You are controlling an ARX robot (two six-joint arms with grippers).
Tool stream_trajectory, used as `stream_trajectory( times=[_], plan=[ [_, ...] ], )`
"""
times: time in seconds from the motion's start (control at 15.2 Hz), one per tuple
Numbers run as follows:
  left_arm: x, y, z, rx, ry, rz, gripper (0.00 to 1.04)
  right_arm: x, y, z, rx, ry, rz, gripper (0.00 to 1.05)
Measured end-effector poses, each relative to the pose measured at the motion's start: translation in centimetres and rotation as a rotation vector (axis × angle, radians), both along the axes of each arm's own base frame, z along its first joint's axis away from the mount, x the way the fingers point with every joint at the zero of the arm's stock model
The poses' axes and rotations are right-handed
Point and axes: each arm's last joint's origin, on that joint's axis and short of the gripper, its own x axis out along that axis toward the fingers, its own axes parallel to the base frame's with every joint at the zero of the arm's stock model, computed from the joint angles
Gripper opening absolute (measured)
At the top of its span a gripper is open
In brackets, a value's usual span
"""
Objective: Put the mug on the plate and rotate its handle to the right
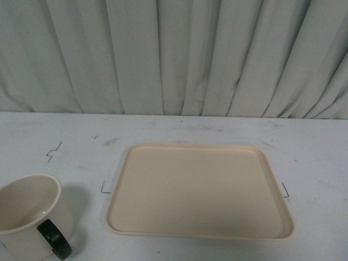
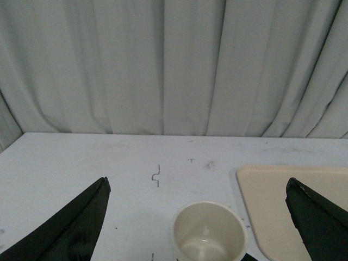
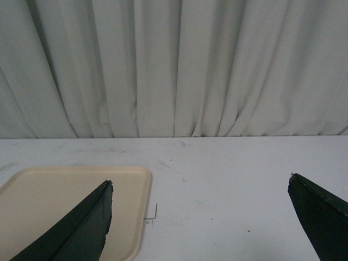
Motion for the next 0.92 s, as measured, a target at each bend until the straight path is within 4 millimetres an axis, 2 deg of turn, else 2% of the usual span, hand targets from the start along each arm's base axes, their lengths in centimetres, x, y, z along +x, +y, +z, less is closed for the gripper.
stream_trajectory(
  times=[0.26,0.4,0.53,0.59,0.66,0.79,0.92],
  plan=[
    [0.0,0.0,0.0,0.000,0.000,0.000,0.98,0.0,0.0,0.0,0.000,0.000,0.000,0.98],
    [0.7,0.6,0.4,0.049,0.346,0.116,0.98,0.0,0.0,0.0,0.000,0.000,0.001,0.98],
    [2.4,1.5,2.2,0.054,0.426,0.152,0.98,0.0,0.0,0.0,0.000,0.000,0.000,0.98],
    [4.0,2.1,3.7,0.031,0.471,0.140,0.98,0.0,0.0,0.0,0.000,0.000,0.000,0.98],
    [7.4,2.9,4.0,0.010,0.590,0.113,0.98,0.0,0.0,0.0,0.000,0.000,0.000,0.98],
    [10.4,3.1,2.1,-0.032,0.771,0.066,0.98,0.0,0.0,0.0,0.000,0.000,0.000,0.98],
    [12.5,3.0,0.7,-0.067,0.831,0.027,0.98,0.0,0.0,0.0,0.000,0.000,0.000,0.98]
  ],
)
